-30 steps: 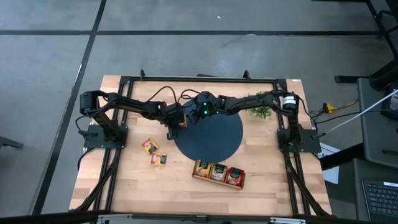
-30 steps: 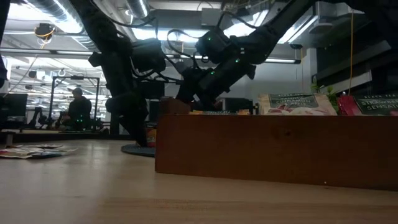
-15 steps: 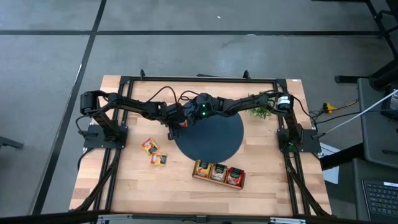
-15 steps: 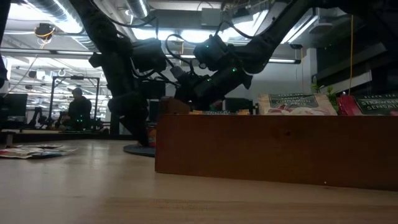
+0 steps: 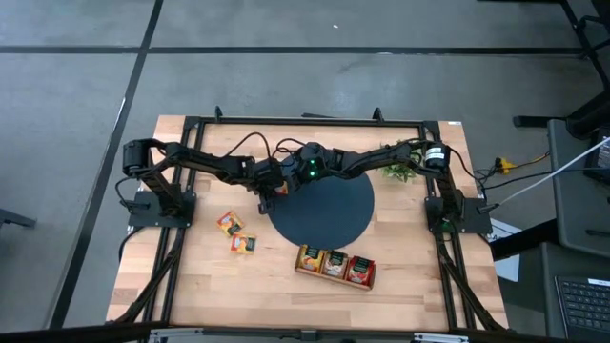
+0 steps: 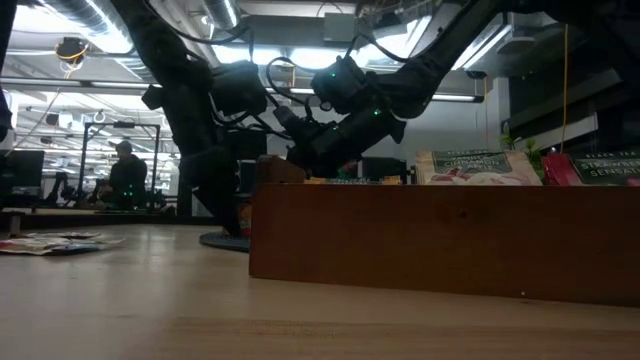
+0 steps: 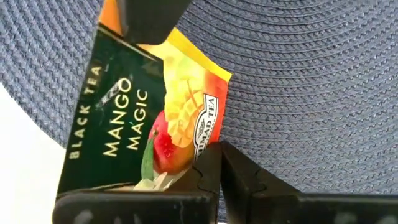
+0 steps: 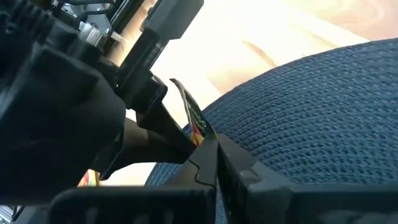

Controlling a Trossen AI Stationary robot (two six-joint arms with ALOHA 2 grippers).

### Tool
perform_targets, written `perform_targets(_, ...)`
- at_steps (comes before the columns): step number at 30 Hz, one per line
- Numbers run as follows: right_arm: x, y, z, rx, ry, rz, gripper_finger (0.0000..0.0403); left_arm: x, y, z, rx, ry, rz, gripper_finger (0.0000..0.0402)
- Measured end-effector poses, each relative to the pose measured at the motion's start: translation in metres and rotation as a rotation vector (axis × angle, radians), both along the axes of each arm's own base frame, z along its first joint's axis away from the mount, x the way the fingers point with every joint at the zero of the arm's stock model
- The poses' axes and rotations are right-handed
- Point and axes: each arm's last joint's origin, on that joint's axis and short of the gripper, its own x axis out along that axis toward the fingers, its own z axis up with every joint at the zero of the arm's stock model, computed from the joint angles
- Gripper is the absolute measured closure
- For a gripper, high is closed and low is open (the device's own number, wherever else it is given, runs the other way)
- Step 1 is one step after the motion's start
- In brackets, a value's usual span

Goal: Pick & Place Tea
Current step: Put the yellow tea bag into the left section of the wooden organizer

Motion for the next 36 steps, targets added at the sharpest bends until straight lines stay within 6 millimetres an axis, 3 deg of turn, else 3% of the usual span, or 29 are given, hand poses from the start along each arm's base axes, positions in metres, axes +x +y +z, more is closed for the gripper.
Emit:
perform_targets(4,0.000,0.000,0.000,0.000,0.003,0.002,0.0398,-0.008,-0.002,0.010,-0.005,0.009,0.019,0.0398)
perform_targets(16,0.000,0.002,0.006,0.084,-0.030,0.068,0.0400,-0.045,-0.010,0.070,0.026,-0.051,0.109,0.0398)
perform_targets(21,-0.006,0.006,0.037,0.143,-0.088,0.145,0.0401,-0.057,-0.011,0.083,0.078,-0.063,0.162,0.0398)
perform_targets(26,-0.027,0.013,0.083,0.189,-0.081,0.227,0.0401,-0.061,-0.012,0.086,0.078,-0.056,0.172,0.0398)
perform_targets(36,-0.085,0.063,0.155,0.152,0.004,0.453,0.0402,-0.061,-0.012,0.087,0.069,-0.065,0.191,0.0398)
